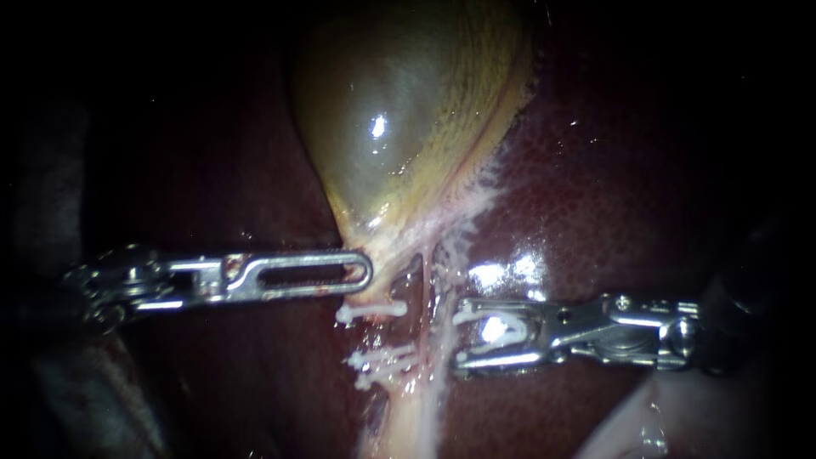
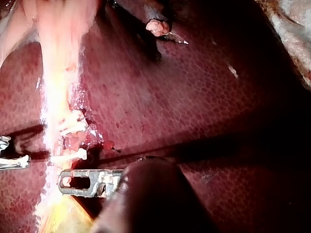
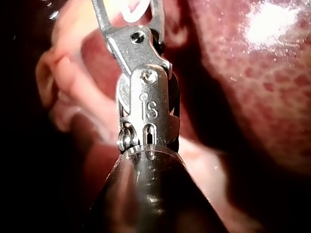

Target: Clipping first clip right tube

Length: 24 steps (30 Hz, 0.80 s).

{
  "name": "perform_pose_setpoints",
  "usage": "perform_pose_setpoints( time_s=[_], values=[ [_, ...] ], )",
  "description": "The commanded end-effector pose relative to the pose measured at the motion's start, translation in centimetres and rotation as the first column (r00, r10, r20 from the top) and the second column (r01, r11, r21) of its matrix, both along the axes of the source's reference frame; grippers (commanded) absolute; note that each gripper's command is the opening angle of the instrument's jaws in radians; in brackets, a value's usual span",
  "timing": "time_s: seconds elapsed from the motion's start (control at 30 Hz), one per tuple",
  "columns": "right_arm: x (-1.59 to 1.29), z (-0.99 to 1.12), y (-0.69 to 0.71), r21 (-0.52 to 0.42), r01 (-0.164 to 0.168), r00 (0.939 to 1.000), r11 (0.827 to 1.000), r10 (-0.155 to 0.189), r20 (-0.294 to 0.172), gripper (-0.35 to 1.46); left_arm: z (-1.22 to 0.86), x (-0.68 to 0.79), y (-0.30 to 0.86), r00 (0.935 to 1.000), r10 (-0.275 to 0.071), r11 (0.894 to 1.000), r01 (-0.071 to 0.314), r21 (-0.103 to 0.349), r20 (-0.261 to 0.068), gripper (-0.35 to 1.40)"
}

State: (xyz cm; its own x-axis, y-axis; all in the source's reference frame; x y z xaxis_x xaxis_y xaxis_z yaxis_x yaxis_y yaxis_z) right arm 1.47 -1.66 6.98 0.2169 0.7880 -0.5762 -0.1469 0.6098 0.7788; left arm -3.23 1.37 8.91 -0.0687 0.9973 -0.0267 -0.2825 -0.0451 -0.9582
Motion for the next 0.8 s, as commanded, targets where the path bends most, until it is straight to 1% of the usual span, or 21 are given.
perform_pose_setpoints(
  time_s=[0.03, 0.33, 0.53, 0.8],
  values=[
    [0.01, 0.02, 0.0, -0.002, -0.001, 1.0, 1.0, 0.001, 0.0, 0.54, -0.01, 0.0, 0.0, 1.0, 0.0, 1.0, 0.0, 0.0, -0.001, -0.35],
    [0.04, 0.2, -0.03, -0.008, 0.009, 0.9998, 1.0, -0.009, 0.016, 0.54, -0.05, 0.0, 0.0, 1.0, 0.0, 1.0, 0.0, 0.002, -0.001, -0.35],
    [0.05, 0.33, -0.06, -0.011, 0.023, 0.999, 1.0, -0.023, 0.037, 0.54, -0.08, 0.0, 0.0, 1.0, 0.0, 1.0, 0.0, 0.003, 0.0, -0.35],
    [0.12, 0.43, -0.08, -0.015, 0.024, 0.9988, 1.0, -0.023, 0.043, 0.54, -0.1, 0.01, 0.0, 1.0, 0.001, 1.0, -0.001, 0.004, 0.0, -0.35]
  ],
)
